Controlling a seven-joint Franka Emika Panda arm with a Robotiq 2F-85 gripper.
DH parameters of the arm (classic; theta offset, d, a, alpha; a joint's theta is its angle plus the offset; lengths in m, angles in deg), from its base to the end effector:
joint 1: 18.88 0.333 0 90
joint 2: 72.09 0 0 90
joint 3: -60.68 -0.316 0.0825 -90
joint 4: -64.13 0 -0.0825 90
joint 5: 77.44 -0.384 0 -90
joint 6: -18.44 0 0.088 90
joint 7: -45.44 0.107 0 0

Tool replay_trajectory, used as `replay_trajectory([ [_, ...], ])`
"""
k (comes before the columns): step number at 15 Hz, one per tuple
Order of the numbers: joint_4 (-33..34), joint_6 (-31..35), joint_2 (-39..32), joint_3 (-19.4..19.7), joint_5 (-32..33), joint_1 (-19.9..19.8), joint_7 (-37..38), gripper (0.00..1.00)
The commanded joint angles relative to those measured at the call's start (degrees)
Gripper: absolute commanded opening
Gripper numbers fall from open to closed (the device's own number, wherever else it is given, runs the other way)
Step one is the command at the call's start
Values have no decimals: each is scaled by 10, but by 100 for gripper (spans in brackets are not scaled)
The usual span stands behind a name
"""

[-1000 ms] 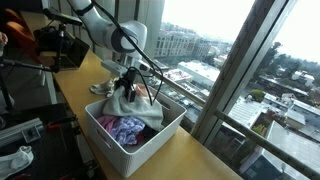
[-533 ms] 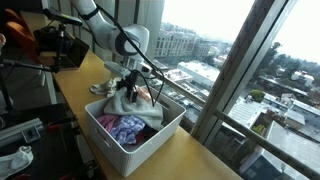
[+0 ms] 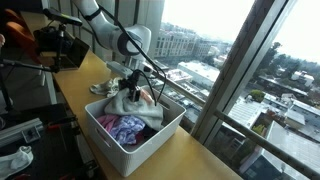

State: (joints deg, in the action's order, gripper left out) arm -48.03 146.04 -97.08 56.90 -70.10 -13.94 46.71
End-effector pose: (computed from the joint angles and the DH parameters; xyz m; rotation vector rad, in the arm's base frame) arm 0.5930 0.0858 0.2396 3.0343 0.3240 -0.2419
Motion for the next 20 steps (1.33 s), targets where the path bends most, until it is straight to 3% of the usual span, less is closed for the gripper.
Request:
replay_trajectory([
  [1,6,-35,50,6,8,8,0,61],
  [6,46,-87,115,-4,25,22,5,96],
  [7,60,-90,115,-11,24,29,5,100],
  [14,110,-67,39,-58,17,83,-8,100],
  [20,123,-68,-36,-56,13,99,-14,100],
])
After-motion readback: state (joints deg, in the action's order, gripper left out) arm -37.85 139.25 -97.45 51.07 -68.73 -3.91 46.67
